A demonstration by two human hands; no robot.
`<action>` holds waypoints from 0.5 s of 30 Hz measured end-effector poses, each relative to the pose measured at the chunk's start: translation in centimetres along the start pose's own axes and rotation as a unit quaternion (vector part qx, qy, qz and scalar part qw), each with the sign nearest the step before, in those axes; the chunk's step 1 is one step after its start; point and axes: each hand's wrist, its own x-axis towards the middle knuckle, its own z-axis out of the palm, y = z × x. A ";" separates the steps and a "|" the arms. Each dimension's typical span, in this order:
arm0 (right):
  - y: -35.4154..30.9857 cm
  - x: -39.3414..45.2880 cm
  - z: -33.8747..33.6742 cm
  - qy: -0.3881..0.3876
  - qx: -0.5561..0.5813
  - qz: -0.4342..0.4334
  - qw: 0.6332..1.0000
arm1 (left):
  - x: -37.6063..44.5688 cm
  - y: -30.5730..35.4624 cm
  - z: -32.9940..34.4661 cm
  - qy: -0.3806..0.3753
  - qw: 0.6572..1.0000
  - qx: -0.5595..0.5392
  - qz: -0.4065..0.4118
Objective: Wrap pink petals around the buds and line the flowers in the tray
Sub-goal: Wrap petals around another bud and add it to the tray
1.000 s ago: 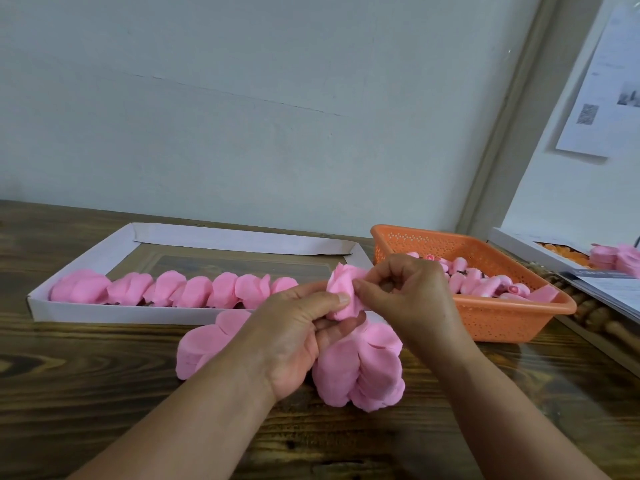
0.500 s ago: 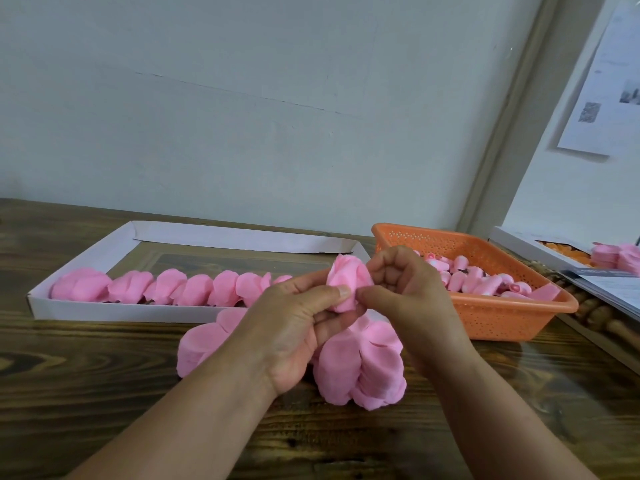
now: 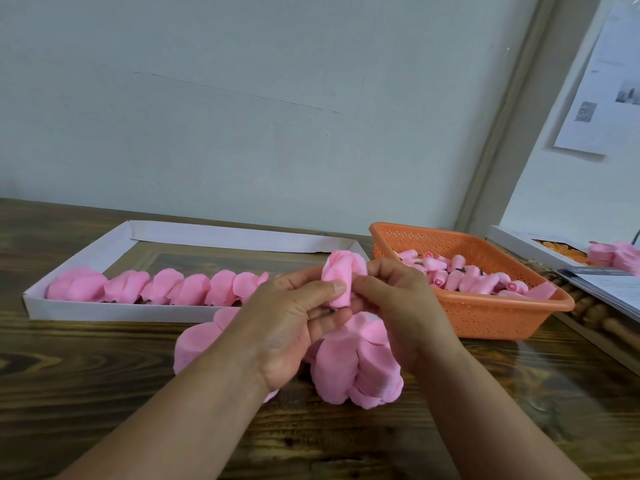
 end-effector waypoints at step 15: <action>0.1 -0.7 2.6 0.201 -0.216 -0.214 0.931 | 0.1 -0.5 0.3 0.042 0.998 0.001 0.039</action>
